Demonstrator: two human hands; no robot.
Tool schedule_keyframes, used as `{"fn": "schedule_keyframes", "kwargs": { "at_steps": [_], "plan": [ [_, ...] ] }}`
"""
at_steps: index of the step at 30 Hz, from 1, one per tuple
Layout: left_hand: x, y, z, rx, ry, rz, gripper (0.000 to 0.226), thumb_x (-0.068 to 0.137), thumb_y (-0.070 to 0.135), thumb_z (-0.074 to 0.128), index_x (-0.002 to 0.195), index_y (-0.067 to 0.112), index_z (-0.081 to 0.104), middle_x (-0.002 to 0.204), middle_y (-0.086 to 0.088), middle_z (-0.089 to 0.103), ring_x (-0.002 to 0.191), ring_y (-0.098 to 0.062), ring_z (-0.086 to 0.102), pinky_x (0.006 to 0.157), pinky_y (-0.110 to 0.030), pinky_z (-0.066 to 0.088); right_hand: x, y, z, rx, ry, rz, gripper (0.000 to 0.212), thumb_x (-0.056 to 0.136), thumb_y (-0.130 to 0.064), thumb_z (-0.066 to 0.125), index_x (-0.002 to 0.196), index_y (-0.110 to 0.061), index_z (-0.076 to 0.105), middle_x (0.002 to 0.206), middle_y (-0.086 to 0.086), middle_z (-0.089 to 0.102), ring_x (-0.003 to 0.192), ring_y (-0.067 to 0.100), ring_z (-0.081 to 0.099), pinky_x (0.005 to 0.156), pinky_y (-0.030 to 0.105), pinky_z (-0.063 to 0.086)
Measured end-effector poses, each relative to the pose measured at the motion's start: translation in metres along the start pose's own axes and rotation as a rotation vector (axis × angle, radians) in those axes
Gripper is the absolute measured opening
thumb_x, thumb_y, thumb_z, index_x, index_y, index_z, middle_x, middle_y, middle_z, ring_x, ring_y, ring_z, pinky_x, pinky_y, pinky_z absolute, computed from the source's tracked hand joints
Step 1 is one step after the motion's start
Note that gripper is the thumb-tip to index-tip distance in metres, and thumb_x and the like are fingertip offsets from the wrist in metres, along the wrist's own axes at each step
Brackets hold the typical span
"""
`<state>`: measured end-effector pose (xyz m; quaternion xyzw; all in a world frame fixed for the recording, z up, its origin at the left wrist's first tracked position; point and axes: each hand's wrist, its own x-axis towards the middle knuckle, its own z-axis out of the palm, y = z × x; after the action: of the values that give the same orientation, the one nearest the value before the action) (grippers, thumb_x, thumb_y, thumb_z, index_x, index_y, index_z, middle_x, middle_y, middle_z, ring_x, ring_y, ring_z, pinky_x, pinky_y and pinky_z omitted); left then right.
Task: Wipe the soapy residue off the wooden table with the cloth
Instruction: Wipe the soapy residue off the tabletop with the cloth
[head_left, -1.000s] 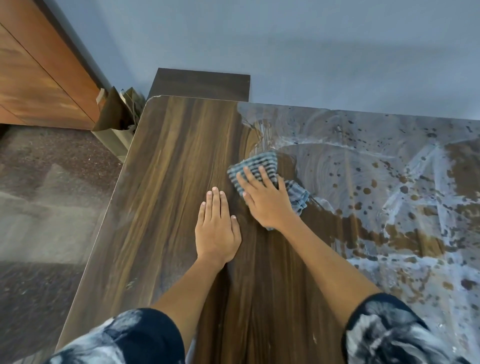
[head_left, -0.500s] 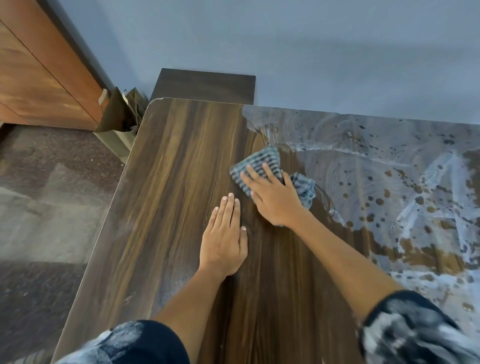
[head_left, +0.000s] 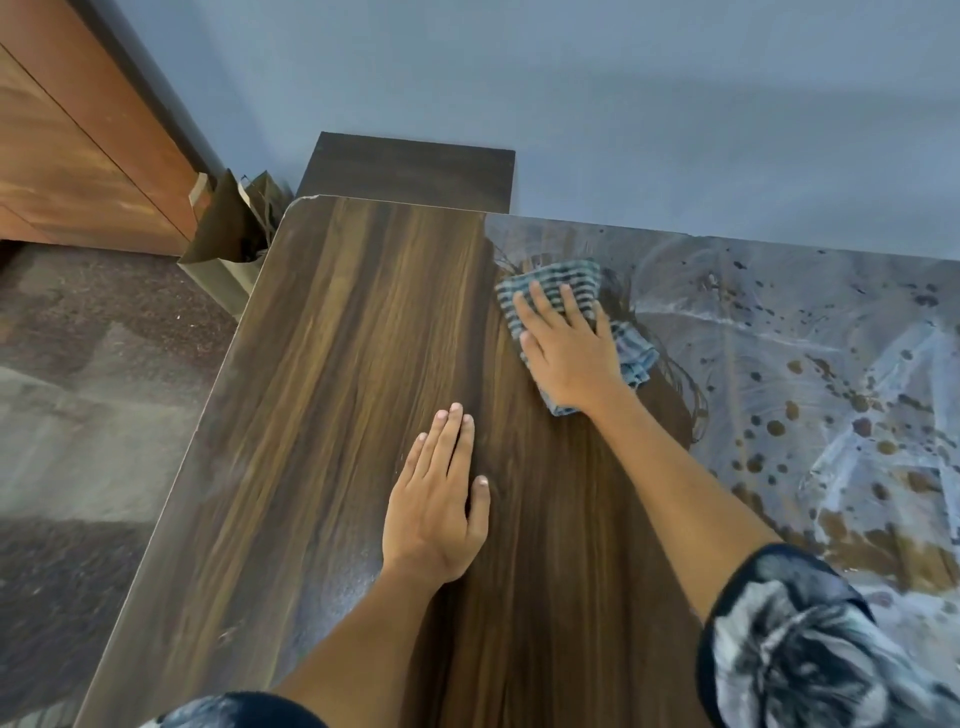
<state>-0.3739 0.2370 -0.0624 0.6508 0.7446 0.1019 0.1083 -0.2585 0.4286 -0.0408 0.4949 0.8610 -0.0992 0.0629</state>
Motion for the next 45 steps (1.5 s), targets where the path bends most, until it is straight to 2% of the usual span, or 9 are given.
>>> {"fn": "schedule_keyframes", "kwargs": {
  "at_steps": [5, 8, 13, 17, 21, 24, 30, 39, 45],
  "plan": [
    [0.002, -0.002, -0.001, -0.076, 0.045, -0.066, 0.065, 0.088, 0.044, 0.029, 0.145, 0.013, 0.027, 0.152, 0.004, 0.016, 0.142, -0.011, 0.009, 0.114, -0.024, -0.001, -0.063, 0.004, 0.014, -0.038, -0.026, -0.315, 0.055, 0.095, -0.046, 0.001, 0.149, -0.035, 0.003, 0.155, -0.016, -0.002, 0.144, 0.012, -0.004, 0.114, 0.040, 0.002],
    [0.004, -0.003, 0.000, -0.106, 0.078, -0.143, 0.070, 0.084, 0.048, 0.031, 0.145, 0.013, 0.026, 0.152, 0.003, 0.019, 0.142, -0.013, 0.009, 0.116, -0.026, 0.001, -0.055, 0.036, 0.010, -0.035, -0.042, -0.163, 0.055, 0.092, -0.051, -0.006, 0.145, -0.038, -0.010, 0.152, -0.016, -0.014, 0.141, 0.010, -0.013, 0.114, 0.042, -0.006],
    [0.004, 0.002, 0.001, -0.077, 0.084, -0.211, 0.066, 0.088, 0.046, 0.025, 0.145, 0.011, 0.026, 0.153, -0.001, 0.022, 0.142, -0.016, 0.012, 0.115, -0.035, 0.009, 0.033, 0.036, -0.008, -0.002, 0.009, 0.174, 0.053, 0.101, -0.042, 0.011, 0.151, -0.028, 0.000, 0.158, -0.005, -0.005, 0.145, 0.024, -0.007, 0.111, 0.048, -0.015],
    [0.004, 0.003, 0.001, -0.030, 0.079, -0.213, 0.064, 0.089, 0.045, 0.026, 0.144, 0.011, 0.029, 0.152, -0.002, 0.026, 0.142, -0.018, 0.017, 0.115, -0.037, 0.013, 0.063, -0.009, -0.010, -0.035, 0.043, 0.019, 0.052, 0.102, -0.039, 0.012, 0.151, -0.025, 0.003, 0.159, -0.002, -0.001, 0.145, 0.027, -0.003, 0.113, 0.048, -0.010],
    [0.005, 0.004, 0.002, -0.008, 0.069, -0.213, 0.064, 0.089, 0.044, 0.028, 0.143, 0.010, 0.030, 0.151, -0.004, 0.028, 0.141, -0.020, 0.019, 0.115, -0.038, 0.015, 0.013, -0.011, 0.003, -0.080, 0.086, -0.180, 0.051, 0.101, -0.037, 0.012, 0.151, -0.026, 0.007, 0.158, -0.007, 0.005, 0.145, 0.018, 0.002, 0.115, 0.042, -0.005],
    [0.007, 0.003, 0.003, -0.012, 0.065, -0.194, 0.064, 0.089, 0.043, 0.030, 0.144, 0.009, 0.028, 0.151, -0.004, 0.027, 0.142, -0.021, 0.018, 0.115, -0.037, 0.013, -0.005, 0.019, 0.004, -0.065, 0.054, -0.105, 0.051, 0.101, -0.039, 0.007, 0.150, -0.030, -0.002, 0.157, -0.010, -0.003, 0.145, 0.015, -0.005, 0.113, 0.041, -0.012],
    [0.007, 0.001, 0.004, 0.007, 0.063, -0.186, 0.064, 0.090, 0.044, 0.029, 0.144, 0.010, 0.026, 0.151, -0.005, 0.026, 0.141, -0.022, 0.019, 0.113, -0.036, 0.012, 0.087, 0.022, -0.016, -0.052, 0.051, 0.166, 0.053, 0.102, -0.038, 0.012, 0.151, -0.022, 0.003, 0.159, 0.001, 0.000, 0.145, 0.028, -0.002, 0.110, 0.048, -0.017],
    [0.008, 0.003, 0.003, 0.013, 0.051, -0.194, 0.064, 0.089, 0.044, 0.030, 0.143, 0.010, 0.029, 0.151, -0.005, 0.029, 0.141, -0.022, 0.021, 0.112, -0.037, 0.013, 0.036, 0.002, -0.001, -0.077, 0.088, -0.159, 0.051, 0.102, -0.037, 0.013, 0.151, -0.027, 0.006, 0.158, -0.008, 0.005, 0.145, 0.016, 0.003, 0.115, 0.038, -0.005],
    [0.008, 0.000, 0.004, 0.007, 0.046, -0.186, 0.064, 0.090, 0.044, 0.030, 0.144, 0.010, 0.027, 0.152, -0.004, 0.027, 0.142, -0.021, 0.018, 0.113, -0.037, 0.013, 0.095, 0.008, -0.019, 0.073, 0.001, 0.181, 0.051, 0.101, -0.039, 0.014, 0.151, -0.031, 0.002, 0.158, -0.010, -0.004, 0.145, 0.026, -0.007, 0.108, 0.064, -0.007]
  ]
}}
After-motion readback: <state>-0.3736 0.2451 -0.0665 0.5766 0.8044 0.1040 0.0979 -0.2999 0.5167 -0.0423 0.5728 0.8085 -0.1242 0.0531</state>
